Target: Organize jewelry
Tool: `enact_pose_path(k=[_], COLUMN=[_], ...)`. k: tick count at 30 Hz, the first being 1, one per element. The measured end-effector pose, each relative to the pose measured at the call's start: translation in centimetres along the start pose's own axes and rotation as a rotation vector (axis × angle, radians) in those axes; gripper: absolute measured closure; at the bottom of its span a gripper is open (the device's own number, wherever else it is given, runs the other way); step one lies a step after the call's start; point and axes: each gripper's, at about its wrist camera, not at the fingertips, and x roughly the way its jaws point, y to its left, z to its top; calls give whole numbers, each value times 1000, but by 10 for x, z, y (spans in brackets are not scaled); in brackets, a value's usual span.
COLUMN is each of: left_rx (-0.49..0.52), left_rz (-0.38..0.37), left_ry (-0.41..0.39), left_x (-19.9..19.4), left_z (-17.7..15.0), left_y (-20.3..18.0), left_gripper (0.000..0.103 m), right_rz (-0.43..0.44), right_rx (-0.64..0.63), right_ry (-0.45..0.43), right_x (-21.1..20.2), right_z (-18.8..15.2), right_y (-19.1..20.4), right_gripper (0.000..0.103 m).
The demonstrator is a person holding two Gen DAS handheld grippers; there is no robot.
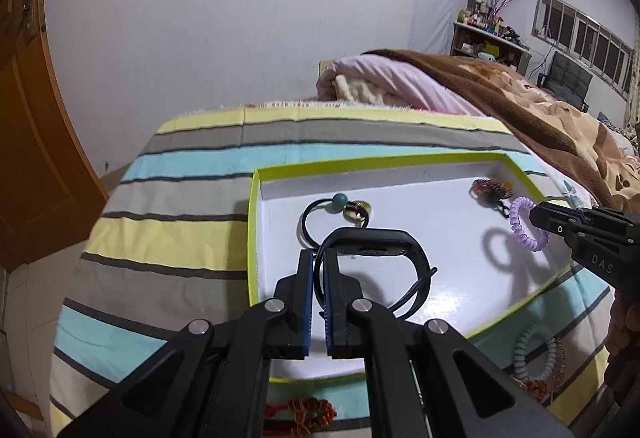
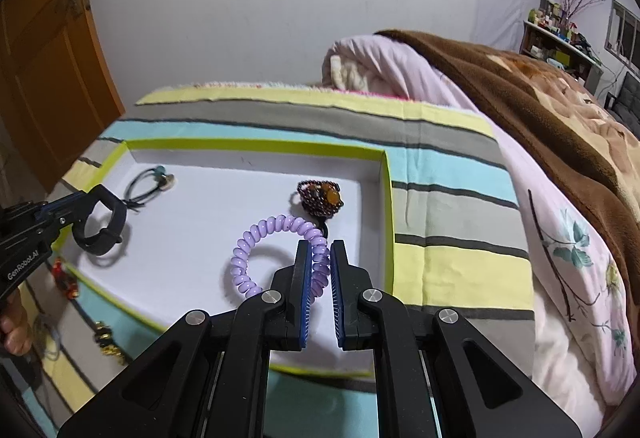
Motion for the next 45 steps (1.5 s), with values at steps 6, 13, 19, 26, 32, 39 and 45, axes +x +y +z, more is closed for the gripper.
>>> enact_pose_path(k=[6, 13, 19, 26, 32, 39, 45], left_rx=[4, 15, 7, 1, -3, 5, 12], left_rz=[9, 24, 19, 0, 0, -16, -33], left_ry=[24, 34, 39, 20, -19, -96, -147], left_x=[12, 22, 25, 18, -3, -47, -85], left_z=[2, 4, 3, 4, 2, -7, -24], left_y=[-2, 0, 2, 3, 4, -2, -8], left_gripper=[98, 98, 98, 85, 84, 84, 84], right_rz=[-26, -31, -30, -17, -9, 13, 36], right_rx=[2, -15, -21, -19, -4, 8, 8], right_ry=[31, 42, 50, 10, -37, -106, -161], right_x=[16, 22, 24, 11, -15, -63, -104], right_z=[0, 4, 3, 3, -2, -21, -43], right_y=[-4, -1, 2, 3, 4, 10, 18], right_gripper=[94, 93, 93, 82, 82, 82, 82])
